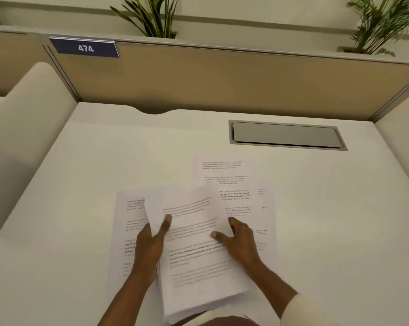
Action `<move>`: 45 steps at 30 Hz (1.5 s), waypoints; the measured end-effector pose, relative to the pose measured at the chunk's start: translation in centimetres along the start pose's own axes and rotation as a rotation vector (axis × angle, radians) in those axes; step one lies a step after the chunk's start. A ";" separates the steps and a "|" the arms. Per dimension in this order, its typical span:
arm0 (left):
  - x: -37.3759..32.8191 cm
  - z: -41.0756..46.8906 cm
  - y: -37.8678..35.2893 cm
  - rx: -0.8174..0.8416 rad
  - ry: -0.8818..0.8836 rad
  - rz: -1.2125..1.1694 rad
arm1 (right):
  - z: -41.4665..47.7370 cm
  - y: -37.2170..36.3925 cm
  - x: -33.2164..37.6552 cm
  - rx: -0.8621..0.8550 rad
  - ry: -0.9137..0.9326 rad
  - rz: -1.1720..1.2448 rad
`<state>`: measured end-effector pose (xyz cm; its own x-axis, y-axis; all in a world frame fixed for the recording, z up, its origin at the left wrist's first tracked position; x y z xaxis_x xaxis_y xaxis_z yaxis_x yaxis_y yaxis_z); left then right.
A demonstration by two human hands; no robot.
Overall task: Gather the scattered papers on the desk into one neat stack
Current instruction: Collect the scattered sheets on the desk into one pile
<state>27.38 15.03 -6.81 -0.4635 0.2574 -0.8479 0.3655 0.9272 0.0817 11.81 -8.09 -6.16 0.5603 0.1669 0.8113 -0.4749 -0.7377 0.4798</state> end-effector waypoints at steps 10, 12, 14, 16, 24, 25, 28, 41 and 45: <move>-3.2 -2.2 -1.4 0.062 -0.084 -0.112 | 0.0 3.1 0.0 -0.094 -0.063 0.160; -5.0 -2.7 -2.1 0.138 -0.093 -0.147 | 0.1 3.4 0.4 0.015 -0.092 0.325; -6.7 -3.1 -3.1 0.205 -0.105 -0.160 | 0.3 3.3 1.1 0.153 -0.102 0.513; -8.2 -3.2 -4.1 0.232 -0.105 -0.171 | 0.8 3.5 1.8 0.257 -0.078 0.638; -11.1 1.9 -8.9 0.070 -0.113 -0.032 | 6.2 10.3 3.1 -0.021 -0.083 0.446; -11.1 2.7 -9.8 0.045 -0.115 0.023 | 7.2 10.9 3.1 -0.047 -0.095 0.391; -11.2 4.8 -12.4 0.001 -0.085 0.204 | 10.1 11.8 2.6 -0.128 -0.169 0.205; -10.0 6.7 -17.6 -0.019 0.116 0.602 | 12.7 9.7 1.0 -0.169 -0.437 -0.509; -10.2 6.9 -17.9 -0.050 0.194 0.524 | 13.1 9.6 1.2 -0.158 -0.467 -0.470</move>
<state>31.10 -6.08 -3.22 -0.3717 0.7281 -0.5759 0.5504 0.6724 0.4949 16.81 -23.49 -4.94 0.9489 0.1203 0.2918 -0.1824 -0.5454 0.8181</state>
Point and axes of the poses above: each hand's wrist, its own z-axis towards the middle knuckle, its own y-axis out of the back of the hand, x = y × z, the point moved 7 cm from there along z, towards the middle knuckle, and after that the axes turned 1 degree about x, right-handed, at the moved point
